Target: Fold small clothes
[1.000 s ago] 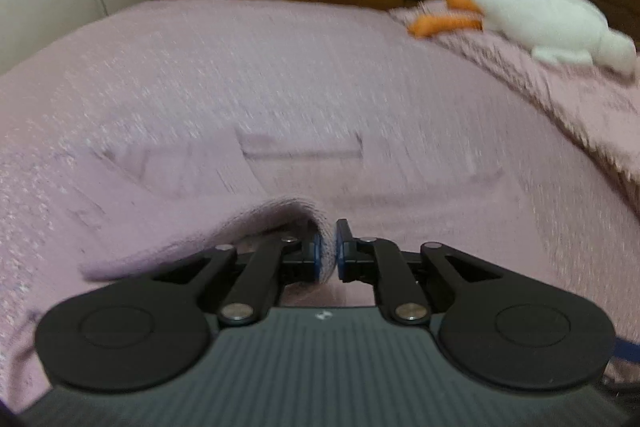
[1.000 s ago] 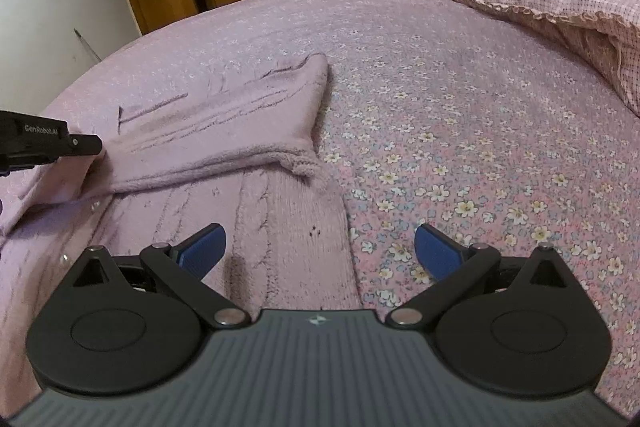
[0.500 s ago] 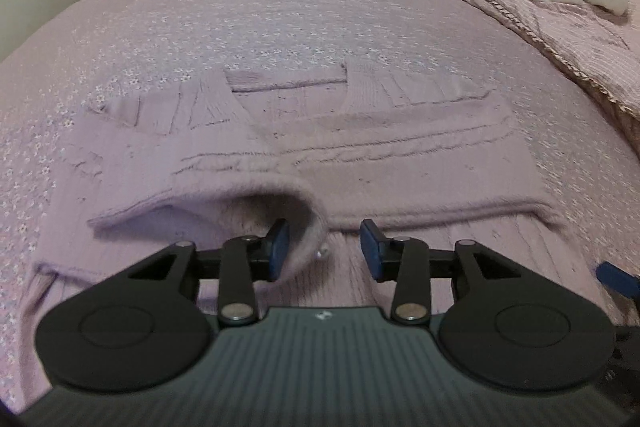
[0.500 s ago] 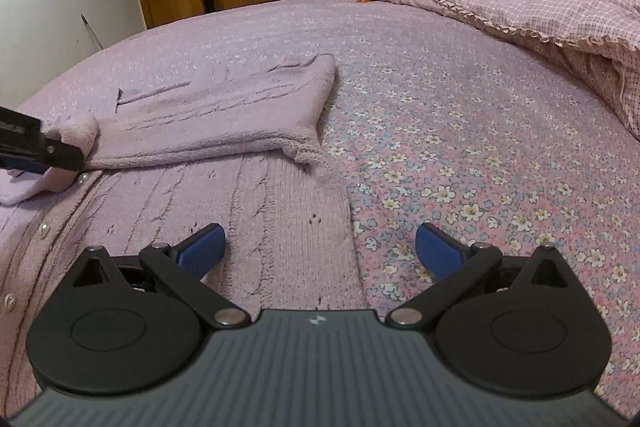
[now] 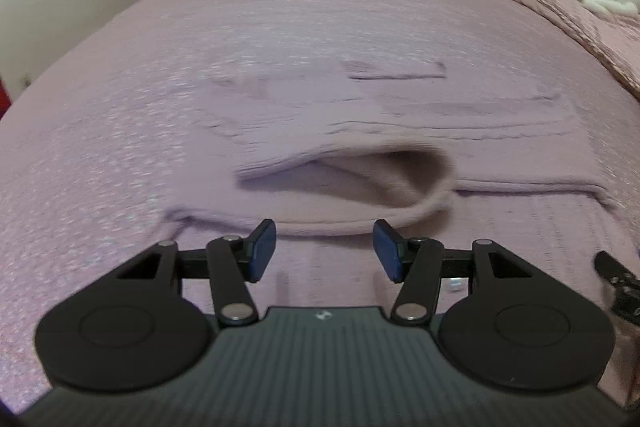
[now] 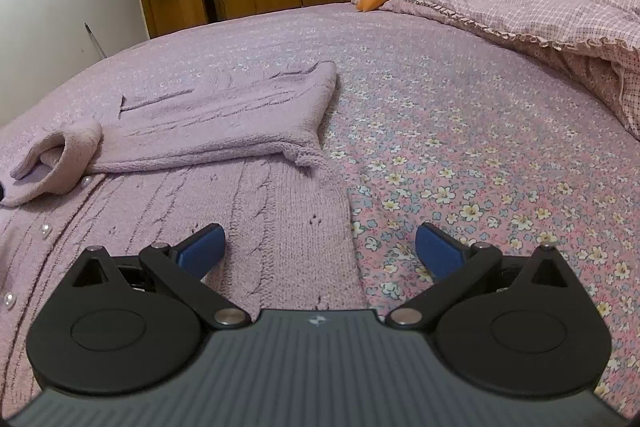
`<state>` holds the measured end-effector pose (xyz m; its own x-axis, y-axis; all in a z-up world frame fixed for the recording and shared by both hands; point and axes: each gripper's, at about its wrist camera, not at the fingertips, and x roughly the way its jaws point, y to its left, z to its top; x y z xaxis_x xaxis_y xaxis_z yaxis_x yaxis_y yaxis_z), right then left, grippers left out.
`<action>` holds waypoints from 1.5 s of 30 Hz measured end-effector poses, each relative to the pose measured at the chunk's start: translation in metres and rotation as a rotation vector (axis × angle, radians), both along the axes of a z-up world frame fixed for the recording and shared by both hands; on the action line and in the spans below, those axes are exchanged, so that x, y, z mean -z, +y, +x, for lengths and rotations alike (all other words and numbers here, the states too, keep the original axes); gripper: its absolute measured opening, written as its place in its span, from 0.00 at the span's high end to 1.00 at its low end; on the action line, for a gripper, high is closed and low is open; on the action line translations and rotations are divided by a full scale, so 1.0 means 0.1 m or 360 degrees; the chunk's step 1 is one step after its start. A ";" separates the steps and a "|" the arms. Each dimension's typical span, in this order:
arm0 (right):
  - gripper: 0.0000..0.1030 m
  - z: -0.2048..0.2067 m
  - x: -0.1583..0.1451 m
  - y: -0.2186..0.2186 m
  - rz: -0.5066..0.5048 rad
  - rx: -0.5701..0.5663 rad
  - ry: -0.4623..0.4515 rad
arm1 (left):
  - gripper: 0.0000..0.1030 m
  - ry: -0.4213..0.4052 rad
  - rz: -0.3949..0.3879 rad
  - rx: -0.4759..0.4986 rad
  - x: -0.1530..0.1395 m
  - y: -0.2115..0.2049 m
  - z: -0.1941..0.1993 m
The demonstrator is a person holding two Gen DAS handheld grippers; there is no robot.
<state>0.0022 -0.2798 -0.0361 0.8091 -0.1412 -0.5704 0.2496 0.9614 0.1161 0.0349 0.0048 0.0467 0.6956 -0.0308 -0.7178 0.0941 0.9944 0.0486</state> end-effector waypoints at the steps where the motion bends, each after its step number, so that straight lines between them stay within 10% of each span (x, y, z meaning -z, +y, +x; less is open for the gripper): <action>1: 0.00 0.00 0.00 0.00 -0.0005 0.0001 0.0001 | 0.46 0.0006 -0.0005 -0.0023 0.01 0.07 -0.01; 10: 0.00 0.00 -0.03 -0.01 -0.0005 0.0003 0.0011 | 0.46 0.0028 0.0028 -0.0204 0.18 0.53 -0.02; 16: 0.00 0.06 -0.69 0.20 0.0191 -0.0205 -0.0200 | 0.46 0.0026 0.0099 -0.0217 0.19 0.64 0.04; 31: 0.08 1.73 -0.55 1.21 0.0488 -0.0574 0.0183 | 0.46 0.0020 0.0047 -0.0321 0.31 0.89 0.31; 35: 0.23 1.82 -0.37 1.29 0.0581 -0.0594 0.0269 | 0.46 0.0009 -0.0020 -0.0352 0.37 0.98 0.39; 39: 0.82 1.90 -0.33 1.38 0.0596 -0.0647 0.0317 | 0.46 -0.0035 0.0005 -0.0319 0.42 0.98 0.47; 45: 0.84 1.77 -0.92 1.34 0.0450 -0.0703 0.0013 | 0.46 -0.0083 0.0053 -0.0312 0.48 0.93 0.46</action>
